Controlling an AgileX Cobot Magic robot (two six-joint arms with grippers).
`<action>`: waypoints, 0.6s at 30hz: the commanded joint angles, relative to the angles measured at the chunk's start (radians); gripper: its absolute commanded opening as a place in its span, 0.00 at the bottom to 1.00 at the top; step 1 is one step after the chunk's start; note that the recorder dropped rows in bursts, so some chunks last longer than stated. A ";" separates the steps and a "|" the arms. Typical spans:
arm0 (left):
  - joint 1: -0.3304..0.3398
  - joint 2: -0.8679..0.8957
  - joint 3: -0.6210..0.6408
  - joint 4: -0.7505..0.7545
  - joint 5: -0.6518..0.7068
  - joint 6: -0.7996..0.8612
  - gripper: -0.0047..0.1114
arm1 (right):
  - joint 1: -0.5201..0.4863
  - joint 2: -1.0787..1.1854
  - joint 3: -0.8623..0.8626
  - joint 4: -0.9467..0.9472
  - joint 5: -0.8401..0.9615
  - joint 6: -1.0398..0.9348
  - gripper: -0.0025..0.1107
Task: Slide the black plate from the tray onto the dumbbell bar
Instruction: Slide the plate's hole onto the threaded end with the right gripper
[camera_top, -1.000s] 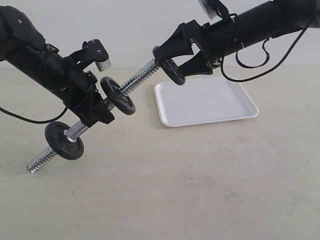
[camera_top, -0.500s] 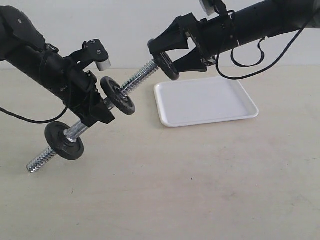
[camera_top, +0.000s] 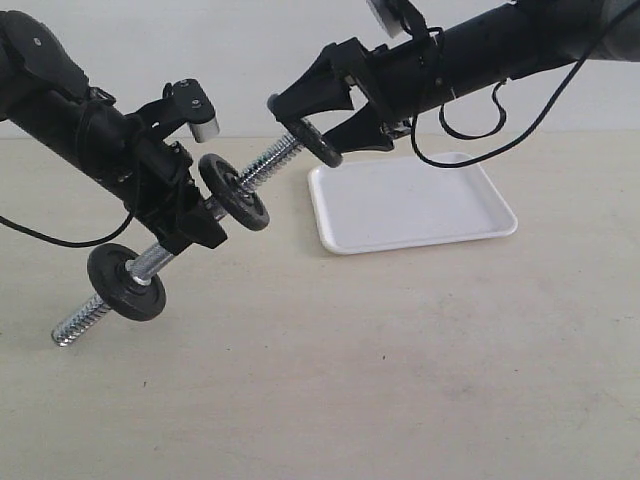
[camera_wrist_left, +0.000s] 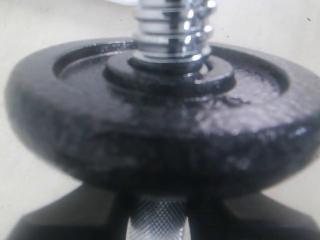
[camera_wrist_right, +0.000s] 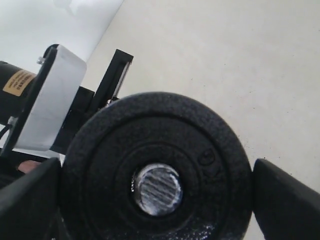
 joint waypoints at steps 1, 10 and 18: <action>-0.002 -0.055 -0.031 -0.117 -0.031 -0.001 0.08 | 0.027 -0.028 -0.011 0.077 0.041 -0.006 0.02; -0.002 -0.055 -0.031 -0.124 -0.031 -0.001 0.08 | 0.057 -0.028 -0.011 0.062 0.041 -0.006 0.02; -0.002 -0.055 -0.031 -0.130 -0.031 -0.001 0.08 | 0.059 -0.028 -0.011 0.057 0.041 -0.008 0.02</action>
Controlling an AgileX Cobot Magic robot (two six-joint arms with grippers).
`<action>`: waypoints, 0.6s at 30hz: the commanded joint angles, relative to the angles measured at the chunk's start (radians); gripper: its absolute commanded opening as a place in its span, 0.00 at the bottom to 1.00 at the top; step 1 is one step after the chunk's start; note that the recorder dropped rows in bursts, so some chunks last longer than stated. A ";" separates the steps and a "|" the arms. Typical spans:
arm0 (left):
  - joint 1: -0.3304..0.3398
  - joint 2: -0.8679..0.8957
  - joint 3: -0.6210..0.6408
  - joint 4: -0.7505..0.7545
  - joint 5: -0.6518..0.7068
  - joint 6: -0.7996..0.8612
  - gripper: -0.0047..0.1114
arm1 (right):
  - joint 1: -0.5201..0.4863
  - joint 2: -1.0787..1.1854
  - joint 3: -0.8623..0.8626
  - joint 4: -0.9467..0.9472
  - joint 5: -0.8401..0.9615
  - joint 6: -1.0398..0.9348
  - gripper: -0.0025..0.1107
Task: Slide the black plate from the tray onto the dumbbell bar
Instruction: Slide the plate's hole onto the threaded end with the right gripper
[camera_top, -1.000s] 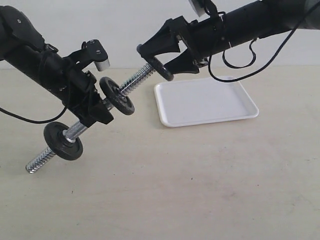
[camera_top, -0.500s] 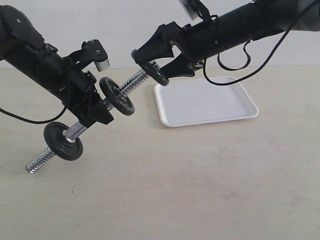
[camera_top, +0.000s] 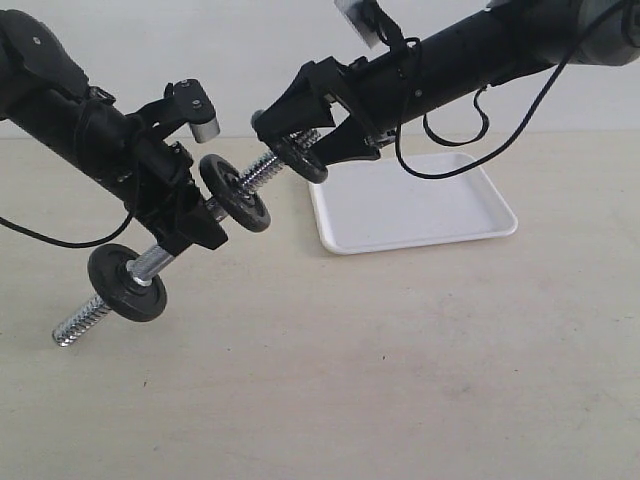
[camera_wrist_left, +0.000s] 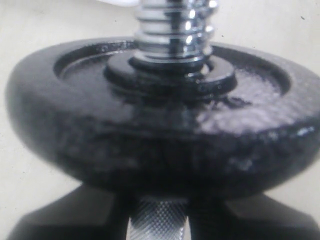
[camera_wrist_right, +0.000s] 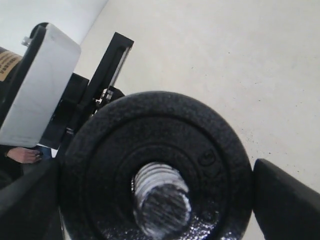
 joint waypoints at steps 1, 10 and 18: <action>-0.002 -0.055 -0.031 -0.127 -0.043 -0.011 0.08 | 0.017 -0.028 -0.011 0.095 0.065 -0.008 0.02; -0.002 -0.055 -0.031 -0.127 -0.045 -0.011 0.08 | 0.051 -0.028 -0.011 0.032 0.065 -0.012 0.02; -0.002 -0.055 -0.031 -0.132 -0.045 -0.011 0.08 | 0.053 -0.028 -0.011 0.032 0.065 -0.016 0.02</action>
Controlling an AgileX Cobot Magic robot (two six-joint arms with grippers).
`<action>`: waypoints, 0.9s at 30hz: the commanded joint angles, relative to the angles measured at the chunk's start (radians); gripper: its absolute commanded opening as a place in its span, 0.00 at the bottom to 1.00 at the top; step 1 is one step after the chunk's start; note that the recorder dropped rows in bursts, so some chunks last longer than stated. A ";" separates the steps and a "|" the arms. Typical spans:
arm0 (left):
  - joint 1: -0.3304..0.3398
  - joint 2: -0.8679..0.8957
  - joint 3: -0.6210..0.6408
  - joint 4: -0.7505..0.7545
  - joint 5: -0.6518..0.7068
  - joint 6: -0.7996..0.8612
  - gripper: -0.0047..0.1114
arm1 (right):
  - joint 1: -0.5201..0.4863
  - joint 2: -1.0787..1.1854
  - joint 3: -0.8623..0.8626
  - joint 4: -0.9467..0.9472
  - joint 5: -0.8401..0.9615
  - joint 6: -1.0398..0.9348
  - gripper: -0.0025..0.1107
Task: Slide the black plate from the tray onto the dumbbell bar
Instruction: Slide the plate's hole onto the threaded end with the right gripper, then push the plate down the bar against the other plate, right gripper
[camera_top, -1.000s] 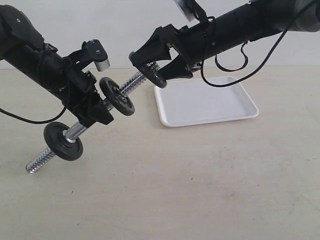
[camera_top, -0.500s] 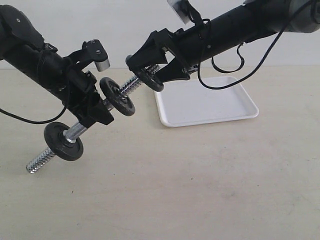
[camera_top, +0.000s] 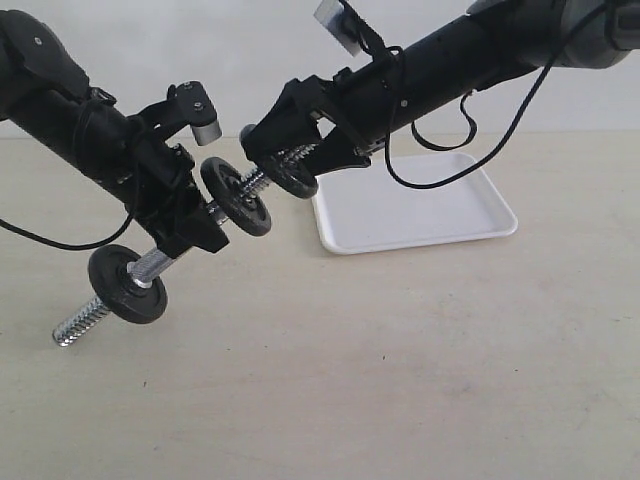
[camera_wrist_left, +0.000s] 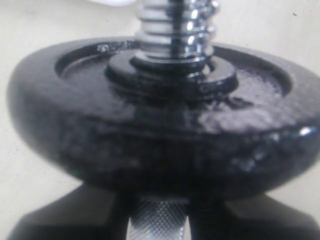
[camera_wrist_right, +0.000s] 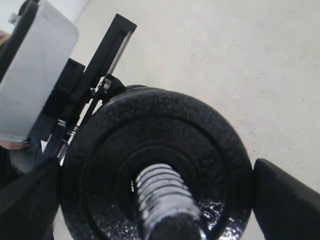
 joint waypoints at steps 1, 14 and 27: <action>-0.002 -0.055 -0.031 -0.136 -0.059 -0.022 0.08 | 0.014 -0.028 -0.011 0.084 0.081 -0.010 0.02; -0.006 -0.055 -0.031 -0.198 -0.080 -0.018 0.08 | 0.026 -0.028 -0.011 0.075 0.081 -0.028 0.02; -0.006 -0.055 -0.031 -0.260 -0.077 0.001 0.08 | 0.043 -0.028 -0.011 0.035 0.081 -0.031 0.02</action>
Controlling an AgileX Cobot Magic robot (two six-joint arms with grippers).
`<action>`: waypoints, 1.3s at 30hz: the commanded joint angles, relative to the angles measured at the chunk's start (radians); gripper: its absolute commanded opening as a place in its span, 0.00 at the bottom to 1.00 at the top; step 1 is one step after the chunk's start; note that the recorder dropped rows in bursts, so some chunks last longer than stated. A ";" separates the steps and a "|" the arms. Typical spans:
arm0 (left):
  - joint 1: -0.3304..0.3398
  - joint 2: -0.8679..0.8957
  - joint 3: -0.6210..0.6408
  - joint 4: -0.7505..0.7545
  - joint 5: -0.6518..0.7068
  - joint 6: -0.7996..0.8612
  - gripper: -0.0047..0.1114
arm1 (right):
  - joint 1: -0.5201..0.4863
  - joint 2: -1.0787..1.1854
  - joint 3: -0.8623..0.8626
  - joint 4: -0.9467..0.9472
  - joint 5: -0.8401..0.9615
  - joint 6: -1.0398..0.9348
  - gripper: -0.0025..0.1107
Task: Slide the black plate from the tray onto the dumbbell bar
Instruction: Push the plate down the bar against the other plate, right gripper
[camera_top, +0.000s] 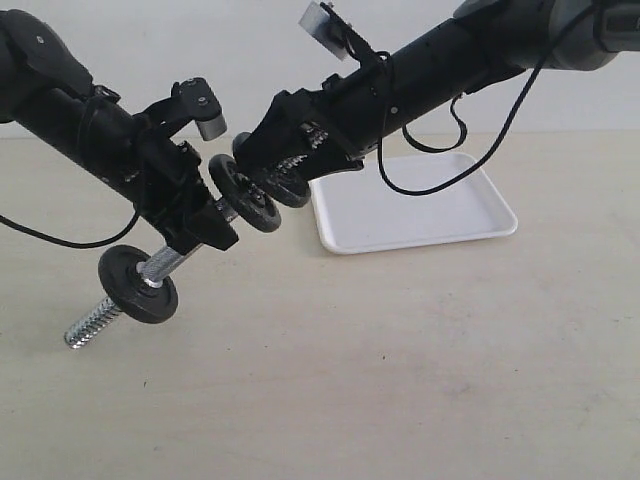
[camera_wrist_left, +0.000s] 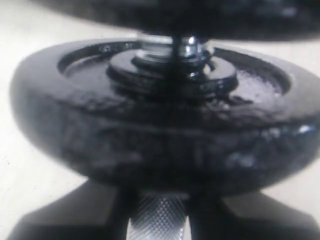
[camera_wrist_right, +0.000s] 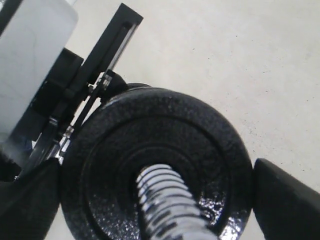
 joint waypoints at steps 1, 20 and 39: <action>-0.002 -0.055 -0.031 -0.214 -0.077 -0.007 0.08 | 0.015 -0.028 -0.011 0.069 0.098 -0.020 0.02; -0.002 -0.053 -0.031 -0.219 -0.079 0.001 0.08 | 0.015 -0.028 -0.011 0.065 0.098 -0.018 0.56; -0.002 -0.023 -0.031 -0.219 -0.083 0.001 0.08 | 0.015 -0.028 -0.011 0.065 0.098 0.012 0.90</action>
